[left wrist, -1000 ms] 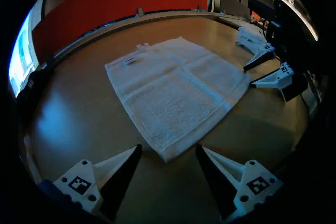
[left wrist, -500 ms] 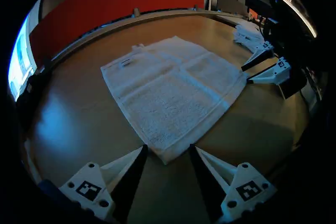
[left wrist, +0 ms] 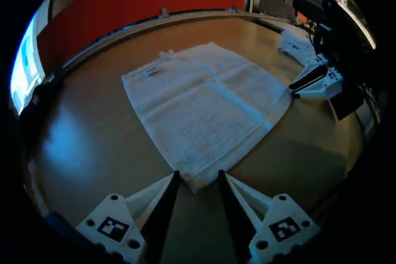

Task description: Fold towel

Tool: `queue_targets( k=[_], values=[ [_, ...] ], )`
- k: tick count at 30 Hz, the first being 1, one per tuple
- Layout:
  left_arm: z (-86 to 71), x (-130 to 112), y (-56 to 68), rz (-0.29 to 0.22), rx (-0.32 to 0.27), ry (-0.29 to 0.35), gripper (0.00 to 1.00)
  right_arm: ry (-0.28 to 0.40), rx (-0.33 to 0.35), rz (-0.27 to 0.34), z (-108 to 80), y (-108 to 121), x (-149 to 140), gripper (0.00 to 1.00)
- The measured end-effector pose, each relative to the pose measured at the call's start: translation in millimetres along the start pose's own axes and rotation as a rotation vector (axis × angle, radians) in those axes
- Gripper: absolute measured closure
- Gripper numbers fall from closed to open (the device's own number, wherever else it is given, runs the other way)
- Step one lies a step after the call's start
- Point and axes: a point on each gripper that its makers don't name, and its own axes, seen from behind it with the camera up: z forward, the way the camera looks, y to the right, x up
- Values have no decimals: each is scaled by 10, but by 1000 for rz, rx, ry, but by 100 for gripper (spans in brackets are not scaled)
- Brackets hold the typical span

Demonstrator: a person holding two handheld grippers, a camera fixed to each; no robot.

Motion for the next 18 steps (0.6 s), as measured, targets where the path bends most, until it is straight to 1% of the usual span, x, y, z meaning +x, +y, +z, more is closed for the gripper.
queue_targets(
  k=[5,7,9,14,18],
  values=[
    [10,-5,1,4,0,-8,50,0,10,0,-6,-43,7,76],
    [8,0,-32,2,15,-10,75,1,13,1,-6,-61,11,76],
    [6,3,-47,-2,25,-11,81,3,17,3,-4,-78,19,77],
    [-2,-1,-34,-8,29,-9,84,11,18,10,3,-107,50,81],
    [-12,6,-50,-21,32,-13,86,17,20,12,-9,-115,87,83]
  ],
)
